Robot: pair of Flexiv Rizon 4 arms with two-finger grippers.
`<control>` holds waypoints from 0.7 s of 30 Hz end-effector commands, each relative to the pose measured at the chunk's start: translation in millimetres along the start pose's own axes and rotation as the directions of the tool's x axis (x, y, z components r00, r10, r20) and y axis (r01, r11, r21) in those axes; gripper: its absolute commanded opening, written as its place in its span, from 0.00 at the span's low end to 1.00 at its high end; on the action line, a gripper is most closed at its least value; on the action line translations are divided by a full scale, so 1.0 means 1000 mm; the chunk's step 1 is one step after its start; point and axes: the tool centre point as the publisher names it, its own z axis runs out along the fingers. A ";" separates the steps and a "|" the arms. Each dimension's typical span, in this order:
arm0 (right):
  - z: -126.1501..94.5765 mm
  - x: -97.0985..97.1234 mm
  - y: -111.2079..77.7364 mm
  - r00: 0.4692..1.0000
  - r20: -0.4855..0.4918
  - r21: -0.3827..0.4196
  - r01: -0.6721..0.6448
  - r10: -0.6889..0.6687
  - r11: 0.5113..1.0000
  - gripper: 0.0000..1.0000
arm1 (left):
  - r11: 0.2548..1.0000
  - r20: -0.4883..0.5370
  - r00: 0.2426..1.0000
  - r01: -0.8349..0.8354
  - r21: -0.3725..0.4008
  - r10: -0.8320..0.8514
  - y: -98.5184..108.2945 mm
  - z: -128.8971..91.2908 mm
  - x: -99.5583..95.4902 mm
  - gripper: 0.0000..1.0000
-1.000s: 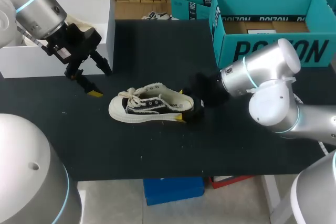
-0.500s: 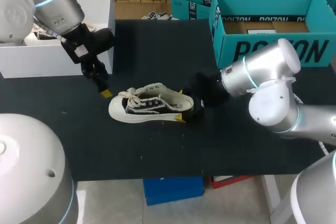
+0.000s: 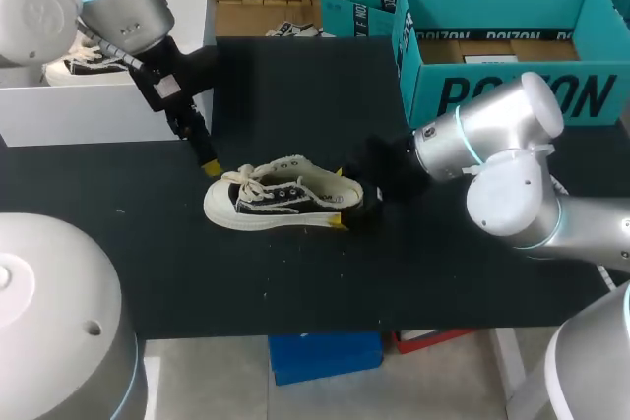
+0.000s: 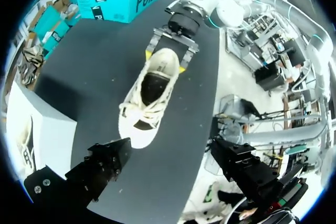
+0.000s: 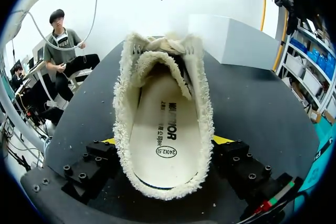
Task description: Take the shoe out of the shoebox, open the shoe tongue, remove and reinsert the insole, then place the shoe into the shoebox
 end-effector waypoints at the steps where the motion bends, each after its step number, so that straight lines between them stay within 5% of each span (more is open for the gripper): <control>1: 0.002 -0.001 0.002 1.000 0.001 0.004 -0.002 0.002 1.000 0.00 | 0.974 0.105 0.968 0.226 0.030 -0.228 -0.016 0.004 0.004 1.00; 14: 0.002 -0.001 0.002 1.000 0.001 0.004 -0.002 0.002 1.000 0.00 | 0.749 0.154 0.741 0.662 -0.003 -0.654 -0.042 0.025 0.002 1.00; 21: 0.002 -0.001 0.002 1.000 0.001 0.004 -0.002 0.002 1.000 0.00 | 0.781 0.117 0.774 0.623 0.036 -0.623 -0.046 0.023 0.005 1.00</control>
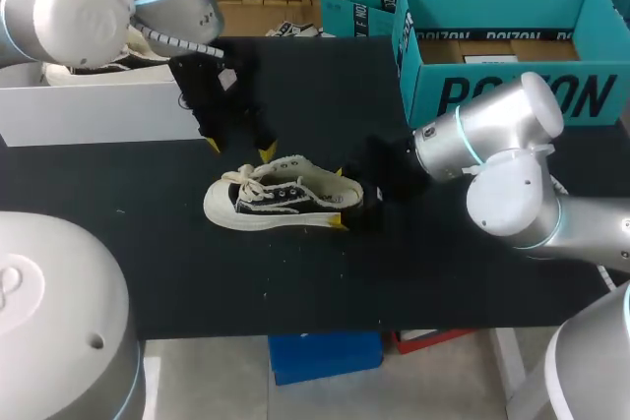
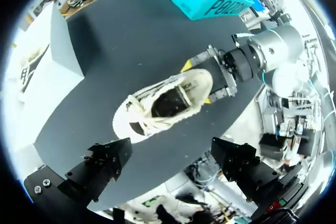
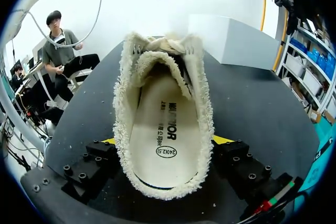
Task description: Take the shoe out of the shoebox, open the shoe tongue, remove and reinsert the insole, then place the shoe into the shoebox
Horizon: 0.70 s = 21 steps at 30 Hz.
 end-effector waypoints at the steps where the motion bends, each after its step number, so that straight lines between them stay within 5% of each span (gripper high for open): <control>1: 0.002 -0.001 0.002 1.000 0.001 0.004 -0.002 0.002 1.000 0.00 | 1.000 0.009 1.000 0.020 0.004 -0.020 0.001 0.001 0.002 1.00; 7: 0.002 -0.001 0.002 1.000 0.001 0.004 -0.002 0.002 1.000 0.00 | 1.000 0.009 1.000 0.020 0.004 -0.020 0.001 0.001 0.002 1.00; 13: 0.002 -0.001 0.002 1.000 0.001 0.004 -0.002 0.002 1.000 0.00 | 0.989 0.168 0.975 0.136 0.060 -0.145 -0.011 0.015 0.011 1.00; 21: 0.002 -0.001 0.002 1.000 0.001 0.004 -0.002 0.002 1.000 0.00 | 0.964 0.323 0.916 0.262 -0.038 -0.237 -0.031 0.040 0.021 1.00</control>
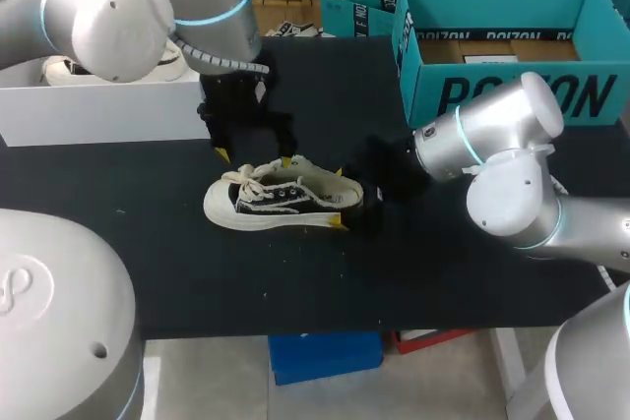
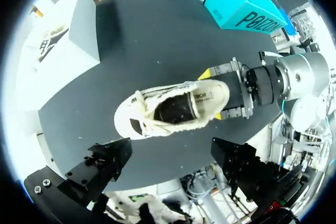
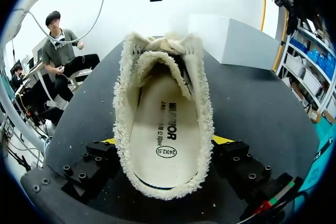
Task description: Take the shoe out of the shoebox, open the shoe tongue, remove and reinsert the insole, then place the shoe into the shoebox
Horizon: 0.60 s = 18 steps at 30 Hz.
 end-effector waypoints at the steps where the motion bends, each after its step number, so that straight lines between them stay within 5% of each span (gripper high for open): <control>1: 0.002 -0.001 0.002 1.000 0.001 0.004 -0.002 0.002 1.000 0.00 | 0.996 0.151 0.988 0.029 -0.088 -0.016 -0.022 0.015 0.020 1.00; 18: 0.002 -0.001 0.002 1.000 0.001 0.004 -0.002 0.002 1.000 0.00 | 0.991 0.354 0.935 0.058 -0.118 -0.013 -0.044 0.054 0.039 1.00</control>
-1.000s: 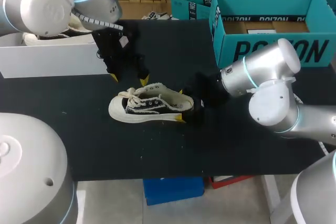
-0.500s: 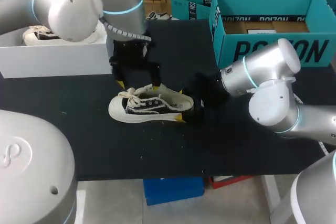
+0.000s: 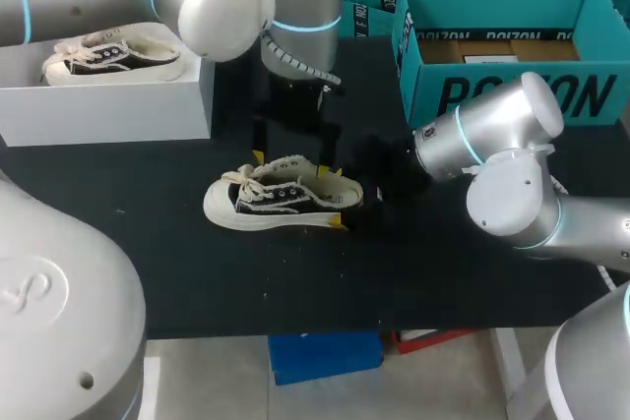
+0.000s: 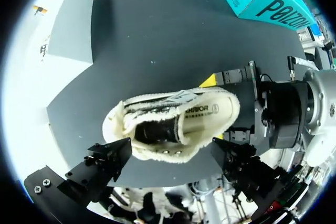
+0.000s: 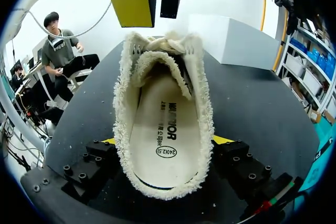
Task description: Take the shoe out of the shoebox, open the shoe tongue, remove and reinsert the insole, then place the shoe into the shoebox
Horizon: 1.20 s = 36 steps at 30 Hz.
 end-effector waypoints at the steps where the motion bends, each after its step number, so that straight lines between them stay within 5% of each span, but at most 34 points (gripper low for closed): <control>1: 0.002 -0.001 0.002 1.000 0.001 0.004 -0.002 0.002 1.000 0.00 | 1.000 0.156 0.988 0.000 -0.014 0.002 -0.009 0.008 0.013 1.00; 10: 0.002 -0.001 0.002 1.000 0.001 0.004 -0.002 0.002 1.000 0.00 | 0.999 0.218 0.975 0.040 0.034 -0.047 -0.015 0.018 0.011 1.00; 36: 0.002 -0.001 0.002 1.000 0.001 0.004 -0.002 0.002 1.000 0.00 | 0.989 0.180 0.973 0.139 0.053 -0.147 -0.011 0.055 -0.007 1.00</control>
